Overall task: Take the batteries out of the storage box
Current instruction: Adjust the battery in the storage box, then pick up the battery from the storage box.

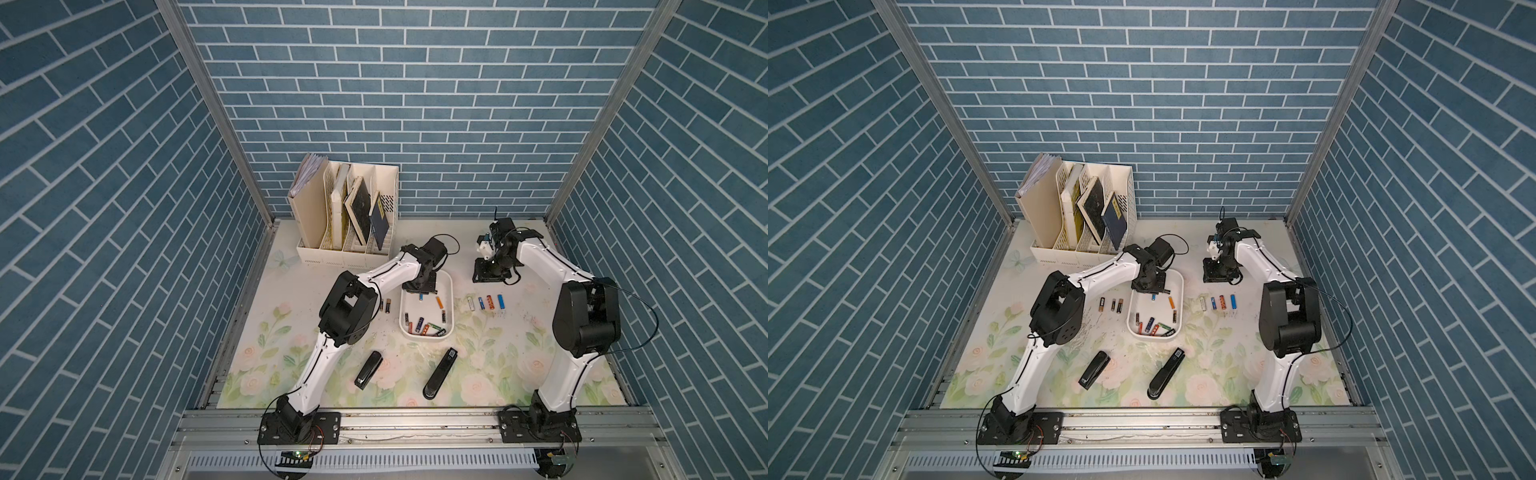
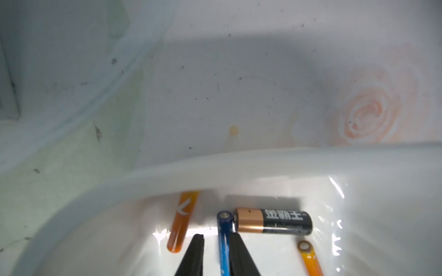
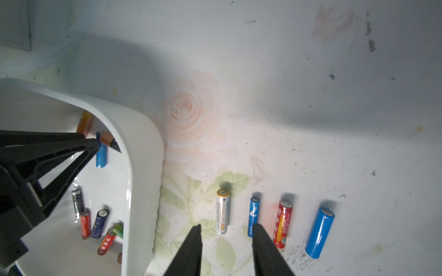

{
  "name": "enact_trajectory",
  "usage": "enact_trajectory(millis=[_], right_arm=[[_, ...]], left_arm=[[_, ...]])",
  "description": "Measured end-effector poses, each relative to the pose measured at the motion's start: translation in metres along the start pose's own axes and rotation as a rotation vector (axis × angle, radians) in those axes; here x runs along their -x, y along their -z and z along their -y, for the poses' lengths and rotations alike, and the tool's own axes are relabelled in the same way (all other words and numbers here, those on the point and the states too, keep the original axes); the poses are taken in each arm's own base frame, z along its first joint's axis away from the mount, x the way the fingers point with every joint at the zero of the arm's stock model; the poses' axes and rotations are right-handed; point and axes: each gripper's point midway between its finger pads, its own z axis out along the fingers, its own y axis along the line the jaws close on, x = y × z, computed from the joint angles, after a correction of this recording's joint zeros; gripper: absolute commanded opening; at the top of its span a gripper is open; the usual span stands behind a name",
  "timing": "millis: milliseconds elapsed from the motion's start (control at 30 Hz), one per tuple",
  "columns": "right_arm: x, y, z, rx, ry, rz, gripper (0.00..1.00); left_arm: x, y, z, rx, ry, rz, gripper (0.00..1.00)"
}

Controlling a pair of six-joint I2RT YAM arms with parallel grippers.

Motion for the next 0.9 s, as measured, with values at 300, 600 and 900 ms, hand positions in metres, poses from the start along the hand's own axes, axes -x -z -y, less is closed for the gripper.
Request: enact_trajectory(millis=[300, 600, 900], right_arm=[[0.0, 0.0, 0.0, 0.0, 0.0, 0.0, 0.38], [0.0, 0.0, 0.0, 0.0, 0.0, 0.0, 0.38], [0.0, 0.0, 0.0, 0.0, 0.0, 0.0, 0.38]], left_arm=[[-0.007, -0.003, 0.003, -0.009, -0.002, -0.016, 0.34], [-0.008, -0.003, 0.008, -0.018, -0.001, -0.012, 0.3], [-0.01, -0.004, 0.011, -0.011, -0.009, -0.011, 0.24]])
